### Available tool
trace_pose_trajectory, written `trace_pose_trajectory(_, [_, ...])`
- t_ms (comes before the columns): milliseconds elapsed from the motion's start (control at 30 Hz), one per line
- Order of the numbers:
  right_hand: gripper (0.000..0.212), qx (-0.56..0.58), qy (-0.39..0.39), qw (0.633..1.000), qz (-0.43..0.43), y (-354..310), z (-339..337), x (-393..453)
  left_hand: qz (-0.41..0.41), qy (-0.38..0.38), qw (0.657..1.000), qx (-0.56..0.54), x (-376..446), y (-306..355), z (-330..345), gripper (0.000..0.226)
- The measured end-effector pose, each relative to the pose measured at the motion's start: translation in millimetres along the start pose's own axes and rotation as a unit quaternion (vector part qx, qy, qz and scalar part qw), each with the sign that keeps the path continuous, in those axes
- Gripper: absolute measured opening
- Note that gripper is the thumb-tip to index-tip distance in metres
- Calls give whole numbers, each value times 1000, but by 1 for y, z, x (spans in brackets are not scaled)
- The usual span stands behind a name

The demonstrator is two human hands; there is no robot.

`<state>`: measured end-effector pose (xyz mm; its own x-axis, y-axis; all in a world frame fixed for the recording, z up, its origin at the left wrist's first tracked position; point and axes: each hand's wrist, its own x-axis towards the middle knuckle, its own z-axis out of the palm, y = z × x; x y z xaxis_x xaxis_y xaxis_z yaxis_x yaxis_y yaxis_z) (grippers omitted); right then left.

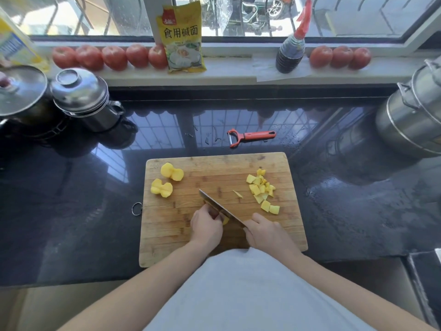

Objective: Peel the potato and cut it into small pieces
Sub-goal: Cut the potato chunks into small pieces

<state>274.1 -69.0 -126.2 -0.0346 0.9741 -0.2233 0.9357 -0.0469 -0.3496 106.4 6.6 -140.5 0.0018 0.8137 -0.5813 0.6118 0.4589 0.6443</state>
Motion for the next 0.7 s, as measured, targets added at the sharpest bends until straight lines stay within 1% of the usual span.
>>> trace_pose_trajectory(33, [46, 12, -4, 1000, 8, -1, -2, -1, 3, -1, 1000, 9, -1, -1, 0, 15])
trace_pose_trajectory(67, [48, 27, -3, 1000, 13, 0, -5, -5, 4, -3, 1000, 16, -1, -2, 0, 16])
trace_pose_trajectory(167, [37, 55, 63, 997, 0, 8, -16, -24, -2, -9, 1000, 24, 0, -6, 1, 16])
trace_pose_trajectory(233, [29, 51, 85, 995, -27, 9, -24, -34, -5, -3, 1000, 24, 0, -6, 2, 16])
trace_pose_trajectory(300, [26, 36, 92, 994, -54, 9, -27, -40, -3, 5, 1000, 28, 1, -6, 2, 18])
trace_pose_trajectory(433, [22, 22, 80, 995, -60, 13, -22, -43, 1, 14, 999, 34, 0, -5, 2, 25])
trace_pose_trajectory(600, [16, 14, 54, 996, -63, 13, -22, -44, 4, 11, 1000, 21, 0, -6, 3, 17])
trace_pose_trajectory(700, [16, -17, 31, 998, -59, 15, -21, -47, 10, 11, 1000, 11, 1, -7, 4, 9])
